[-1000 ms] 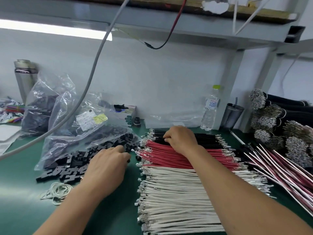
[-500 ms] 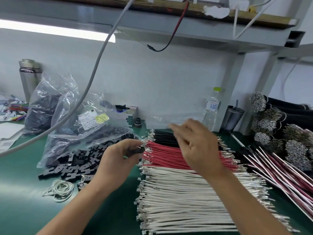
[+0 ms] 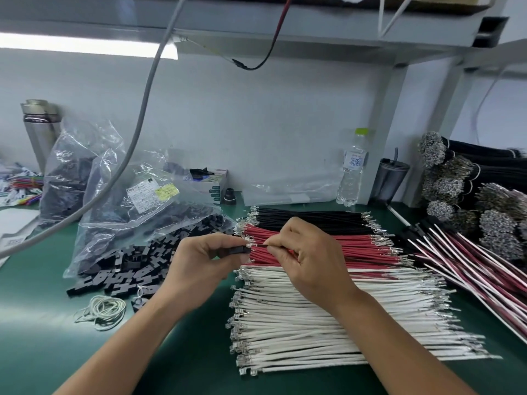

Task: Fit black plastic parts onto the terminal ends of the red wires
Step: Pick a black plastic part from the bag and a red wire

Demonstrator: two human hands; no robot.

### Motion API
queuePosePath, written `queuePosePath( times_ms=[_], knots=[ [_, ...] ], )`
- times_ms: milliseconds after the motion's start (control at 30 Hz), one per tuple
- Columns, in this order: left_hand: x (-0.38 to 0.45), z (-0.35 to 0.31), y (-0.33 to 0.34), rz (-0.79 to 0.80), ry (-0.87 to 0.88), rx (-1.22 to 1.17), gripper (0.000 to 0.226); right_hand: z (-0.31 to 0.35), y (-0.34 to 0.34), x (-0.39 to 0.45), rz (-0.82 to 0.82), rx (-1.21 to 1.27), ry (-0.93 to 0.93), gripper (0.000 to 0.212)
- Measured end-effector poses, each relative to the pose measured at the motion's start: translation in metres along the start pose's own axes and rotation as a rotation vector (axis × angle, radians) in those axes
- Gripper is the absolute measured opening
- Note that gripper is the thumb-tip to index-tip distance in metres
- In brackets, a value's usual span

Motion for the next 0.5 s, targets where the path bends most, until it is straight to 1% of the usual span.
queuePosePath(
  times_ms=[100,333,500],
  knots=[
    [0.0002,-0.0012,0.0009,-0.001,-0.034,-0.022,0.024,-0.0007,0.0010,0.0003,0.005,-0.015,-0.014,0.006],
    [-0.0023,-0.0062,-0.0007,0.016,-0.042,-0.039,0.024,-0.0004,-0.0003,0.0015,0.044,0.003,-0.067,0.009],
    [-0.0018,-0.0061,-0.0027,0.051,-0.077,-0.101,0.026,-0.0006,0.0027,0.0001,0.037,0.092,-0.007,0.011]
  ],
)
Point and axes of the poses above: each hand's wrist, its own x-axis towards the middle knuckle, its own y-axis out of the palm, z = x × y, the point moved 2 cm from there along x, towards the middle knuckle, and after that the axes turned 14 degrees about -z, right-handed, at the moved point
